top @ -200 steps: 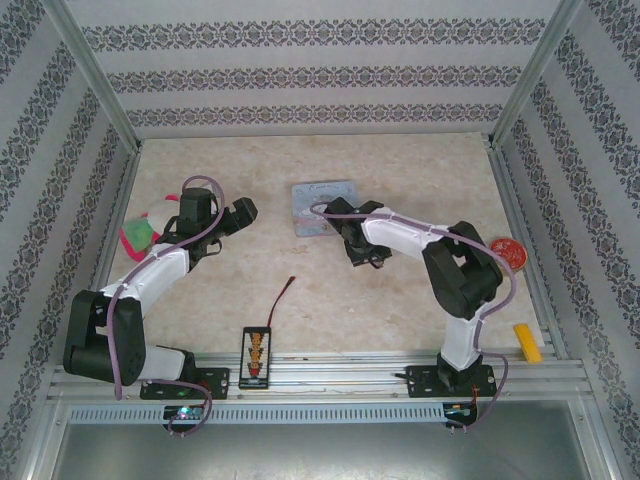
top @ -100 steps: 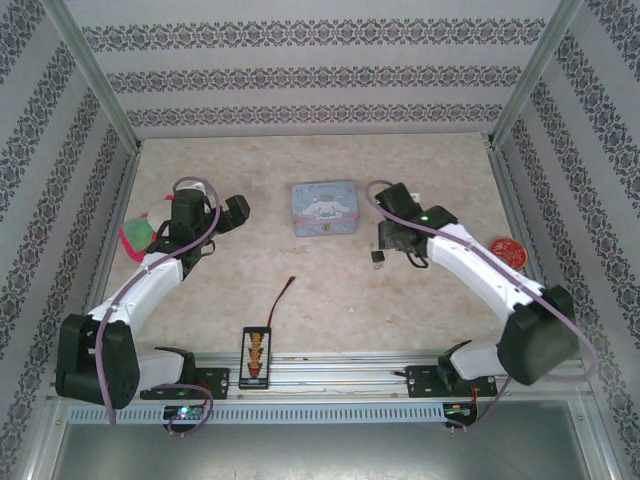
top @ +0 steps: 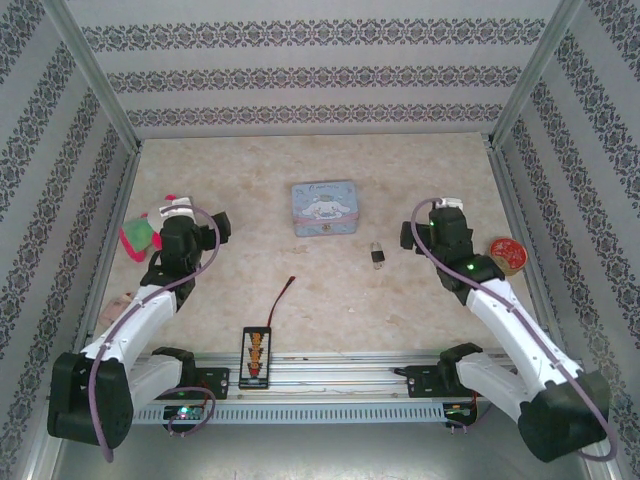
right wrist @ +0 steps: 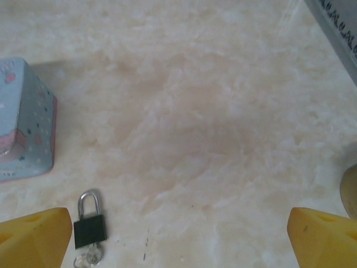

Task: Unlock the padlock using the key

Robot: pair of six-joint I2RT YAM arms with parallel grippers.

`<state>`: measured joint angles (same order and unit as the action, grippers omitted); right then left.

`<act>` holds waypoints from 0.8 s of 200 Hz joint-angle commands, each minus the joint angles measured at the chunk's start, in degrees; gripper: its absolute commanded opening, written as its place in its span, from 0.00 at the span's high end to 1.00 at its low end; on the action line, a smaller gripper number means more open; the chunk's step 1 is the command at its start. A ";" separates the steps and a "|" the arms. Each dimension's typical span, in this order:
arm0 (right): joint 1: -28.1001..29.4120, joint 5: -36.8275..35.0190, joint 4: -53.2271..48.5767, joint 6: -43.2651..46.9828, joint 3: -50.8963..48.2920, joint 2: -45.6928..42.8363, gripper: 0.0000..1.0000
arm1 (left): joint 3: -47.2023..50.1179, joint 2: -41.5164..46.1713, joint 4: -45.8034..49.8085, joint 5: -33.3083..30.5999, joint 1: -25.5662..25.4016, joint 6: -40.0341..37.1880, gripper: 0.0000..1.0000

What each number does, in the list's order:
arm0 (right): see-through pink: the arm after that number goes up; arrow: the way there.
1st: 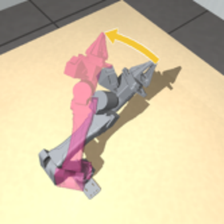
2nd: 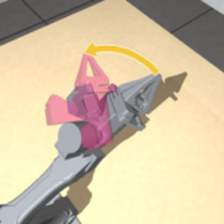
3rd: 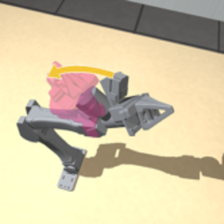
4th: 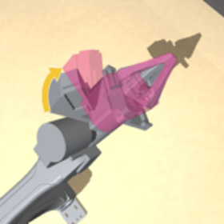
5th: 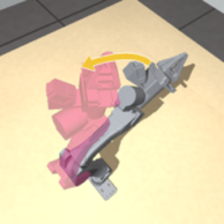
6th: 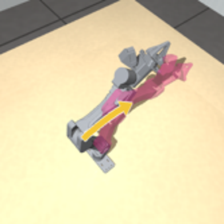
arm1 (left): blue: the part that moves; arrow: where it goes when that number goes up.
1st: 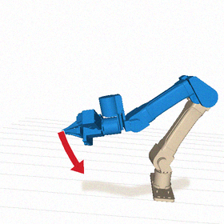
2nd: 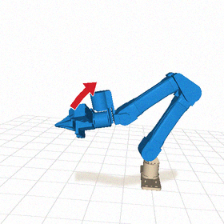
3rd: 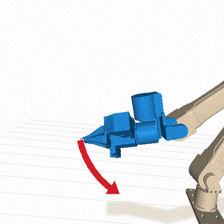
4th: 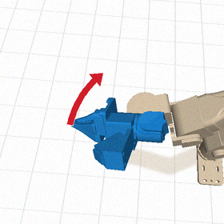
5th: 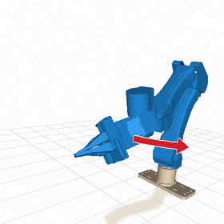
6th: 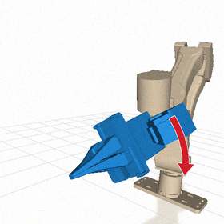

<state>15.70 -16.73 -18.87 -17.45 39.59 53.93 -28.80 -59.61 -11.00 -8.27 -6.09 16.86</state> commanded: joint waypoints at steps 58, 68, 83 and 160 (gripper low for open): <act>-8.70 3.64 29.33 1.78 -15.27 -8.16 0.02 | 4.79 -9.91 -23.68 4.37 7.42 -10.32 0.01; -9.25 3.12 31.70 3.02 -16.55 -7.93 0.02 | 4.73 -11.97 -25.45 5.41 7.95 -10.59 0.01; -9.72 3.32 35.11 6.00 -18.01 -6.96 0.02 | 4.45 -14.61 -27.58 7.49 8.61 -10.64 0.01; -11.20 8.08 52.46 15.93 -23.27 3.05 0.02 | 3.44 -16.91 -29.69 14.50 9.08 -15.80 0.01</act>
<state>5.67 -10.68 25.43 -3.70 17.08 55.09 -24.67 -76.42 -36.99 2.76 2.28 3.44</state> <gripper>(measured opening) 0.982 0.991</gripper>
